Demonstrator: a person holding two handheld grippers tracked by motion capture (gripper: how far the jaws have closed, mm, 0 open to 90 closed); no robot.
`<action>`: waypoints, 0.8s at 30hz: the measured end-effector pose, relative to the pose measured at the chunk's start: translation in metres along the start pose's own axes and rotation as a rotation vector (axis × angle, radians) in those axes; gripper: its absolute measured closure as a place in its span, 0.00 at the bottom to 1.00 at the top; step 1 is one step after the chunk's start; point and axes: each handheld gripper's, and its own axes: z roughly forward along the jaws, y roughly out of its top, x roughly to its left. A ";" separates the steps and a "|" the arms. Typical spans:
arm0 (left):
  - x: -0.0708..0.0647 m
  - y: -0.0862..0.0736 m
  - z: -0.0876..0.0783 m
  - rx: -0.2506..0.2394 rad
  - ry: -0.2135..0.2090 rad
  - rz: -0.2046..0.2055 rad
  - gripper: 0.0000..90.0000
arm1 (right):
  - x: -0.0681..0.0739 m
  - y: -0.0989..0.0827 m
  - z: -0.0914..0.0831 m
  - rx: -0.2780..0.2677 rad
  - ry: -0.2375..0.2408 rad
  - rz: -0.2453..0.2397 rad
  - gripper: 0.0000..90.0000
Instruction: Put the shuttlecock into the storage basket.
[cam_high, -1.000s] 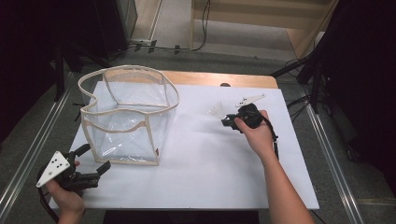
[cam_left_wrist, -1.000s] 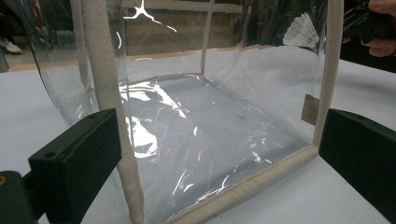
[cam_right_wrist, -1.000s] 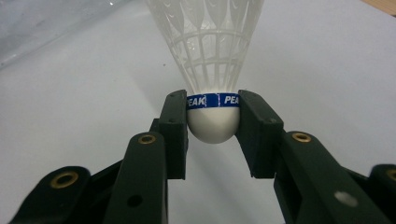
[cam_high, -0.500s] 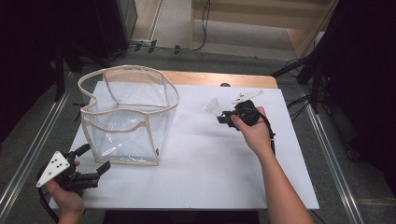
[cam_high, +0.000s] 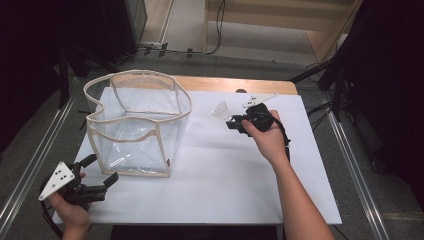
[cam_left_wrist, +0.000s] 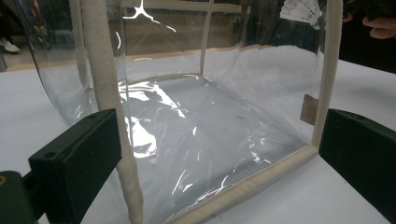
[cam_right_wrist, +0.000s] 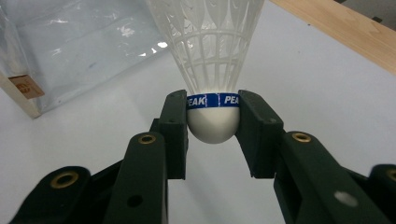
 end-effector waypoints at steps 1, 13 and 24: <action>0.000 0.000 0.000 -0.001 0.000 0.000 0.00 | 0.001 0.002 0.000 0.000 0.003 0.000 0.70; 0.000 0.000 0.000 -0.003 0.001 -0.004 0.00 | 0.010 0.021 -0.002 -0.020 0.017 -0.023 0.70; 0.000 0.000 0.000 -0.003 0.000 -0.004 0.00 | 0.016 0.037 -0.011 -0.045 0.014 -0.037 0.70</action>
